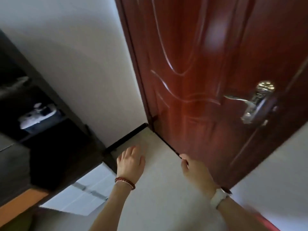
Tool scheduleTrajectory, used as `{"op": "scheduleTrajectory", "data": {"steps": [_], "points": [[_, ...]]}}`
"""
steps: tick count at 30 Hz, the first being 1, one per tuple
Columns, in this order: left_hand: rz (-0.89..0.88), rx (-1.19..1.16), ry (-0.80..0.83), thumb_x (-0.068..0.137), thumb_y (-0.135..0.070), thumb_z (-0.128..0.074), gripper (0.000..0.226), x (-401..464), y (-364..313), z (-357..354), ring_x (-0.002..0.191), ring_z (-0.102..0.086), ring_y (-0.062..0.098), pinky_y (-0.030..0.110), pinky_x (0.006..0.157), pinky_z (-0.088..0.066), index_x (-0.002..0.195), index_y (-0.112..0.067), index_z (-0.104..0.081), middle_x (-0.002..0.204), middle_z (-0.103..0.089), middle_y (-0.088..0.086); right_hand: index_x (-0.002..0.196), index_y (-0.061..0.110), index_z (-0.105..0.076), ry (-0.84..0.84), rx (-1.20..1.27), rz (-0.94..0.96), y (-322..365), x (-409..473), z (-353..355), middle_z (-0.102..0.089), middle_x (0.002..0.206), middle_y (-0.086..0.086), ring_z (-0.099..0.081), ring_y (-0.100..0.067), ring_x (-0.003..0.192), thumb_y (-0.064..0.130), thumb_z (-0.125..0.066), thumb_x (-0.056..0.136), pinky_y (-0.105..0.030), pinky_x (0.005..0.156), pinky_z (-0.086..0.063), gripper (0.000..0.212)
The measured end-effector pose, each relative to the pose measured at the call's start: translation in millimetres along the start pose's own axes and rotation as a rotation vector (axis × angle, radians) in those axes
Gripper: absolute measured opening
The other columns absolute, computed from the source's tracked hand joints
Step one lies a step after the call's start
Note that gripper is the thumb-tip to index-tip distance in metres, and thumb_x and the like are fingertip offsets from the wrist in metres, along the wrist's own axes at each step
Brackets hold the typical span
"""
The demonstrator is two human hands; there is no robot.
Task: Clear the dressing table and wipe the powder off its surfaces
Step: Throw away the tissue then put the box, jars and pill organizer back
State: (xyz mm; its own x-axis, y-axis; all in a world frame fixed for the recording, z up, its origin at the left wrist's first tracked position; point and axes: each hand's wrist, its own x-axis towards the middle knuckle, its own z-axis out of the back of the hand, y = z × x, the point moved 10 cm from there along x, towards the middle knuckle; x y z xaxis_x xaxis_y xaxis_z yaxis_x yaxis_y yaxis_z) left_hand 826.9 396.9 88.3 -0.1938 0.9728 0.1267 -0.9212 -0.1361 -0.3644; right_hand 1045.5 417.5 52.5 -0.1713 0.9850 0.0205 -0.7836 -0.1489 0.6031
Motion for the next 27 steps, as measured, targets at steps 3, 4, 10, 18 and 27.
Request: {"op": "scheduleTrajectory", "data": {"steps": [3, 4, 10, 18, 27], "points": [[0.139, -0.014, -0.043, 0.089, -0.027, -0.05, 0.039, -25.8, 111.9, 44.0, 0.119, -0.044, 0.028, 0.037, 0.098, -0.033, 0.127, -0.017, -0.047, 0.131, -0.05, 0.007, 0.109, 0.007, -0.061, 0.064, 0.052, 0.13, 97.5, 6.5, -63.2, -0.07, 0.101, -0.014, -0.063, -0.031, 0.097, 0.013, -0.047, 0.09, -0.034, 0.08, -0.046, 0.024], [0.187, -0.017, -0.058, 0.09, -0.03, -0.048, 0.04, -37.8, 153.0, 56.2, 0.121, -0.042, 0.026, 0.037, 0.1, -0.032, 0.129, -0.018, -0.045, 0.133, -0.049, 0.006, 0.109, 0.007, -0.062, 0.085, 0.069, 0.18, 130.9, 5.7, -89.0, -0.069, 0.103, -0.013, -0.062, -0.03, 0.099, 0.011, -0.049, 0.089, -0.035, 0.084, -0.047, 0.024], [0.476, -0.039, -0.109, 0.091, -0.029, -0.048, 0.042, -114.1, 339.7, 116.8, 0.124, -0.041, 0.027, 0.042, 0.101, -0.033, 0.13, -0.017, -0.044, 0.135, -0.046, 0.007, 0.116, 0.012, -0.058, 0.321, 0.06, 0.334, 277.3, -15.9, -224.9, -0.066, 0.115, -0.011, -0.059, -0.028, 0.106, 0.016, -0.043, 0.093, -0.033, 0.088, -0.044, 0.028], [0.629, -0.11, -0.142, 0.09, -0.028, -0.049, 0.041, -123.5, 438.9, 132.9, 0.118, -0.044, 0.028, 0.041, 0.096, -0.035, 0.129, -0.018, -0.045, 0.13, -0.048, 0.007, 0.122, 0.012, -0.053, 0.481, -0.028, 0.43, 376.4, 6.4, -302.7, -0.059, 0.125, -0.007, -0.052, -0.022, 0.116, 0.018, -0.037, 0.095, -0.025, 0.088, -0.037, 0.031], [0.552, -0.155, -0.208, 0.09, -0.024, -0.05, 0.04, 10.7, 509.8, 170.8, 0.119, -0.044, 0.028, 0.042, 0.095, -0.039, 0.128, -0.014, -0.046, 0.13, -0.048, 0.009, 0.12, 0.014, -0.055, 0.387, 0.052, 0.484, 458.8, 137.8, -341.9, -0.06, 0.121, -0.003, -0.054, -0.018, 0.113, 0.017, -0.042, 0.094, -0.024, 0.089, -0.042, 0.029]]}}
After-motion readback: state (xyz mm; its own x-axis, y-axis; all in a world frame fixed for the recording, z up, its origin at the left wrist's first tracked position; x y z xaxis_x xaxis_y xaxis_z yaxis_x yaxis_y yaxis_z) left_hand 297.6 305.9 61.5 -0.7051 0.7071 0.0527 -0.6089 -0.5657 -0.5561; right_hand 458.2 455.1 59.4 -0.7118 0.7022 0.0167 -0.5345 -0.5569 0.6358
